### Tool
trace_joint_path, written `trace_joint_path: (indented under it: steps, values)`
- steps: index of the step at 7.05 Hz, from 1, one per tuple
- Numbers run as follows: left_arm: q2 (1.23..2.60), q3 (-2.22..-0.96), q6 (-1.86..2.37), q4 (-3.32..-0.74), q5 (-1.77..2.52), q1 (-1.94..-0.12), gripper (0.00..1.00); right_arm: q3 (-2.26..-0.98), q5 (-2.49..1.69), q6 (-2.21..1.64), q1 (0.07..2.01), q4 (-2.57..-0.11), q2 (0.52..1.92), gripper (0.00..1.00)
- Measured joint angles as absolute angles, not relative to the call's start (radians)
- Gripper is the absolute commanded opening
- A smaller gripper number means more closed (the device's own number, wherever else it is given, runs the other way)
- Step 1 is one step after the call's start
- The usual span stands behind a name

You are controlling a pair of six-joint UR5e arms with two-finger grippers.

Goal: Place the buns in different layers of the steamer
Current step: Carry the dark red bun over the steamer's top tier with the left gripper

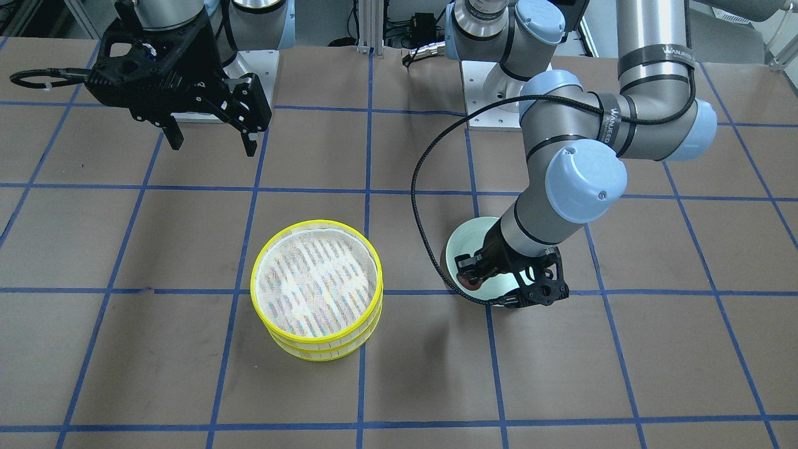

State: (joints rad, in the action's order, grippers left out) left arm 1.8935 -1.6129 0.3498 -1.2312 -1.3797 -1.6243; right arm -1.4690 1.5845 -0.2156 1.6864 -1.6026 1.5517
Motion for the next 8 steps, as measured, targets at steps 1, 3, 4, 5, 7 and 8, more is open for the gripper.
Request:
trace_joint_path:
  steps: [1, 3, 4, 5, 7, 8]
  values:
    - [1.882, -1.6, 0.459, -1.221, -1.304, -1.656, 0.0, -1.471, 1.585, -0.216, 1.686, -1.6, 1.552, 1.0]
    - [1.889, -1.598, 0.648, -1.143, -1.167, -1.714, 0.0, -1.472, 1.585, -0.215, 1.685, -1.594, 1.555, 1.0]
    - [1.896, -1.609, 0.728, -1.113, -1.089, -1.733, 0.0, -1.473, 1.585, -0.215, 1.684, -1.592, 1.556, 1.0]
    - [1.903, -1.622, 0.783, -1.09, -1.025, -1.744, 0.0, -1.473, 1.586, -0.215, 1.684, -1.591, 1.557, 1.0]
    - [1.926, -1.642, 0.82, -1.021, -0.973, -1.773, 0.57, -1.474, 1.585, -0.214, 1.684, -1.59, 1.557, 1.0]
    - [1.937, -1.645, 0.838, -1.0, -0.966, -1.783, 1.0, -1.474, 1.585, -0.214, 1.683, -1.59, 1.558, 1.0]
